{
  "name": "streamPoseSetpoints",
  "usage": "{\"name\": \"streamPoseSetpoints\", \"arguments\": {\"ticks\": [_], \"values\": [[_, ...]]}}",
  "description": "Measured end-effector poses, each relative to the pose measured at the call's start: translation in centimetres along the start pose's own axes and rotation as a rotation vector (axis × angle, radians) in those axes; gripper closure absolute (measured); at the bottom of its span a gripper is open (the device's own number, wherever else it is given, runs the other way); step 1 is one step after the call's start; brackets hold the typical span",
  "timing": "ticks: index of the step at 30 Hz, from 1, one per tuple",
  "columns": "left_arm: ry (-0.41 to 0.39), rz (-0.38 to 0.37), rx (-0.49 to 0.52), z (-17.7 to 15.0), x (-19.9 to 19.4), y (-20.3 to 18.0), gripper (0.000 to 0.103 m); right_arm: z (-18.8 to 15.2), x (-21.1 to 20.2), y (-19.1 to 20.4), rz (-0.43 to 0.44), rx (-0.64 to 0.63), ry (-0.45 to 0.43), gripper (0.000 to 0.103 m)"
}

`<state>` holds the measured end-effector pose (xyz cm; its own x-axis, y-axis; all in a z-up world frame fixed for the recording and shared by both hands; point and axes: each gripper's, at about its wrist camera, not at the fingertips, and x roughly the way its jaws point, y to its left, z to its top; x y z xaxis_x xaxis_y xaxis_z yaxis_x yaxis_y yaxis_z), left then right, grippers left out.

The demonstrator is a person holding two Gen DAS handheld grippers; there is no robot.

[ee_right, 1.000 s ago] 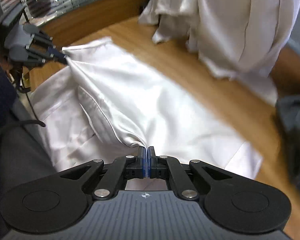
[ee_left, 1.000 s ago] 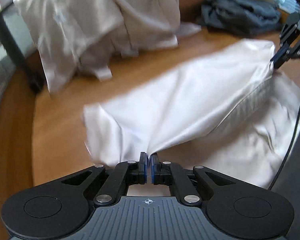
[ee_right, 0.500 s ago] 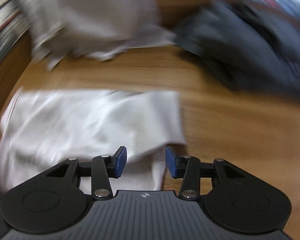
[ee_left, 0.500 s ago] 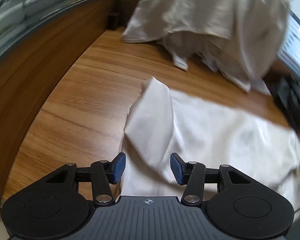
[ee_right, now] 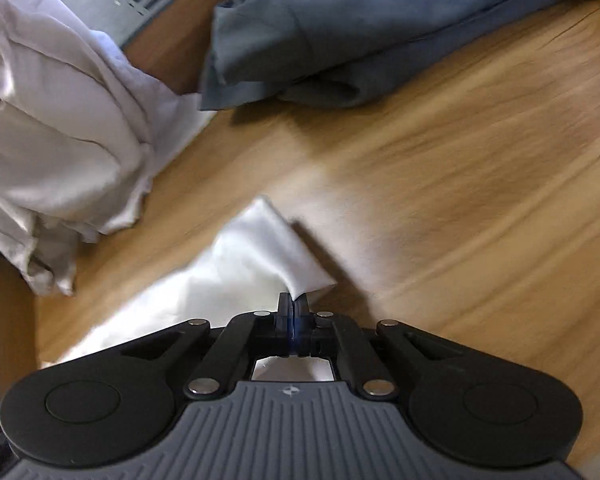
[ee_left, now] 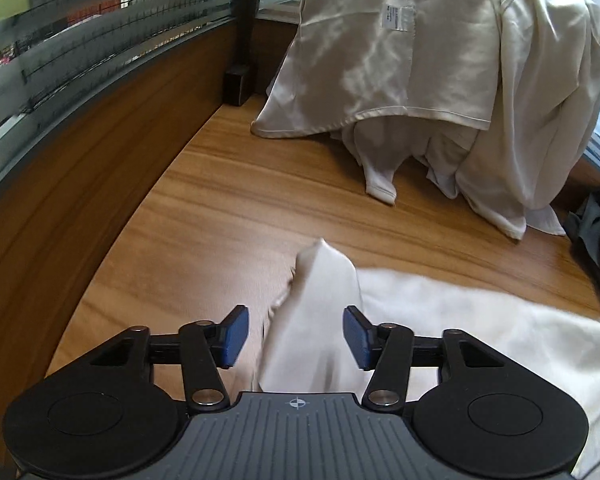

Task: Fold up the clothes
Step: 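Open both grippers and lay the folded shirt on the desk, then pinch the shirt edges with both grippers and lift to straighten it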

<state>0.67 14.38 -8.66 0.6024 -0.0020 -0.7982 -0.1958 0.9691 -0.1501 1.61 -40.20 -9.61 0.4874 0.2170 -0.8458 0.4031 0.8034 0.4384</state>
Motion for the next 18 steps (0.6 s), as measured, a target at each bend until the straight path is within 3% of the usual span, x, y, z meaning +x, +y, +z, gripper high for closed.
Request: {"name": "streamPoseSetpoints", "arguments": {"ticks": [4,7,11,13,18], "values": [[0.039,-0.034,0.036,1.9,1.9,-0.6,0.038,0.3,-0.2,0.4,-0.084,-0.119,0.018,0.092],[0.067,-0.067,0.067,3.1,3.6,-1.1,0.034,1.2,-0.7,1.8,-0.123,-0.282,-0.001,0.064],[0.118,-0.103,0.091,4.3,5.8,-1.5,0.033,3.6,0.5,4.2,-0.076,-0.464,0.018,0.047],[0.149,-0.12,0.114,4.6,6.8,-1.7,0.033,4.8,1.8,5.4,-0.053,-0.539,0.049,0.041],[0.19,-0.148,0.202,4.6,8.2,-2.5,0.033,7.2,6.1,7.3,-0.02,-0.636,0.15,0.04]]}}
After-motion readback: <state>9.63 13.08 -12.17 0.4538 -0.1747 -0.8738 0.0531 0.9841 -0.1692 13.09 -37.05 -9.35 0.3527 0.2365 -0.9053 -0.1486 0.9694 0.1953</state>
